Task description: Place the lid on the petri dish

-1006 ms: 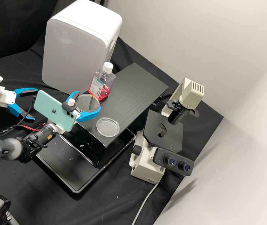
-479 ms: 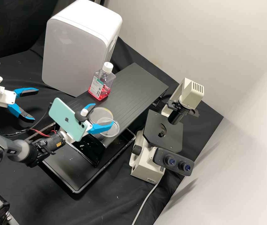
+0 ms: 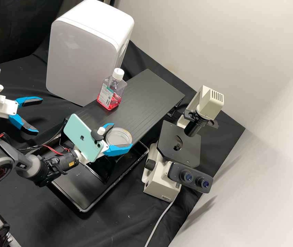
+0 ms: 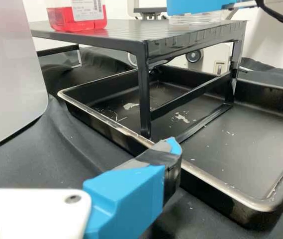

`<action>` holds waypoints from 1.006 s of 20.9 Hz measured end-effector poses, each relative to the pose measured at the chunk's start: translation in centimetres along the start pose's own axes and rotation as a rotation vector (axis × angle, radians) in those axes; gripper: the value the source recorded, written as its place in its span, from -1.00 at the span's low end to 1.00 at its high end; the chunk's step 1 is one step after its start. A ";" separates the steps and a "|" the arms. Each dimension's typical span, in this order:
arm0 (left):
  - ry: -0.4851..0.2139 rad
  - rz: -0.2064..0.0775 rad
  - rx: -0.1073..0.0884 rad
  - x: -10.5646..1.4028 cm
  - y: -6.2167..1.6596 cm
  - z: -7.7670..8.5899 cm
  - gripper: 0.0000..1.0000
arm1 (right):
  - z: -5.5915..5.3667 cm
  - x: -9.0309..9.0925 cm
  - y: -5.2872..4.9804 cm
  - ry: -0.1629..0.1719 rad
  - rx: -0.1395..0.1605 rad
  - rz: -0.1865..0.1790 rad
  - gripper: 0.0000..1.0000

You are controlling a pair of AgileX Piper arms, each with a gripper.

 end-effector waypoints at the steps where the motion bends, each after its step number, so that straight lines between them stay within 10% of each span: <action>1: 0.000 0.000 0.000 0.0 0.00 0.0 1.00 | 0.0 0.0 0.0 0.000 0.000 0.000 -1.00; 19: 0.000 0.000 0.000 0.0 0.00 0.0 1.00 | -0.3 1.4 -1.2 0.003 0.058 -0.056 -1.00; 20: 0.000 0.000 0.000 0.0 0.00 0.0 1.00 | -0.3 1.4 -1.3 0.003 0.058 -0.060 1.00; 21: 0.000 0.000 0.000 0.0 0.00 0.0 1.00 | -0.3 1.4 -1.3 0.001 0.058 -0.062 1.00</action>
